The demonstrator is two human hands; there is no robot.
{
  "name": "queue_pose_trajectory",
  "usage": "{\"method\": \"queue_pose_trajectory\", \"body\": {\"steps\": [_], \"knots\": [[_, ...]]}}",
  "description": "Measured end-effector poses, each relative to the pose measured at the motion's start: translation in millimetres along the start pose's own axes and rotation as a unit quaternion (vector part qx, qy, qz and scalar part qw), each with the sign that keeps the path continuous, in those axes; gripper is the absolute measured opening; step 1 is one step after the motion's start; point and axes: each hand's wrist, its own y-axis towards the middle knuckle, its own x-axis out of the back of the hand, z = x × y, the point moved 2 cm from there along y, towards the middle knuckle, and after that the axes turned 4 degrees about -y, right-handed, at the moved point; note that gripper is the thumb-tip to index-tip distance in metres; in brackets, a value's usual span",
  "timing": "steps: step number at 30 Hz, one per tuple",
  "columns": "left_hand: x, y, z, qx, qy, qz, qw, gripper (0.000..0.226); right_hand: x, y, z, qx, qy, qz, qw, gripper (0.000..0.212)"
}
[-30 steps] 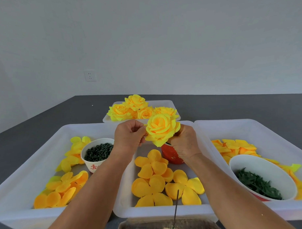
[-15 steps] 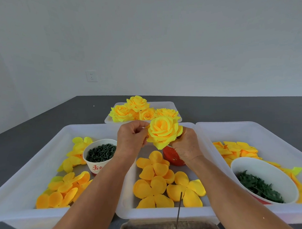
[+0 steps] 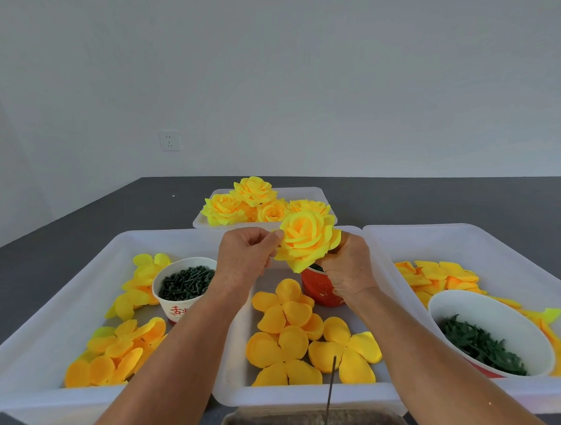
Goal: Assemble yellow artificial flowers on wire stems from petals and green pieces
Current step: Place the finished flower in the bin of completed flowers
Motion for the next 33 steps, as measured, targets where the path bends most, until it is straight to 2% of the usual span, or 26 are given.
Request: {"method": "queue_pose_trajectory", "body": {"steps": [5, 10, 13, 16, 18, 22, 28, 33], "knots": [[2.5, 0.0, 0.5, 0.017, -0.03, 0.003, 0.999, 0.019, -2.3, -0.9, 0.5, 0.018, 0.0, 0.028, 0.999, 0.017], [4.2, 0.6, -0.7, -0.06, 0.044, -0.018, 0.997, 0.019, -5.6, -1.8, -0.8, -0.007, 0.014, 0.069, 0.998, 0.015], [4.5, 0.6, -2.7, -0.092, 0.034, -0.022, 0.995, 0.017, -7.4, -3.4, -2.5, -0.021, 0.013, 0.086, 0.996, 0.005], [3.6, 1.7, -2.4, -0.1, 0.031, -0.024, 0.994, 0.02, -7.9, -3.9, -3.2, -0.04, 0.04, 0.094, 0.994, 0.022], [3.7, 2.9, -1.8, -0.103, 0.035, -0.032, 0.994, 0.022, -8.6, -4.0, -2.5, -0.048, 0.05, 0.1, 0.993, 0.024], [2.5, 2.0, -3.8, -0.112, 0.018, -0.035, 0.993, 0.023, -10.0, -3.7, -3.4, -0.051, 0.063, 0.1, 0.992, 0.021], [7.9, 1.6, -4.5, -0.087, -0.062, -0.109, 0.988, 0.016, -4.2, -4.8, -0.5, -0.048, 0.11, 0.064, 0.991, 0.011], [9.8, 1.4, -4.1, -0.075, -0.069, -0.126, 0.987, 0.013, -1.0, -5.1, 0.2, -0.071, 0.116, 0.053, 0.989, 0.009]]}}
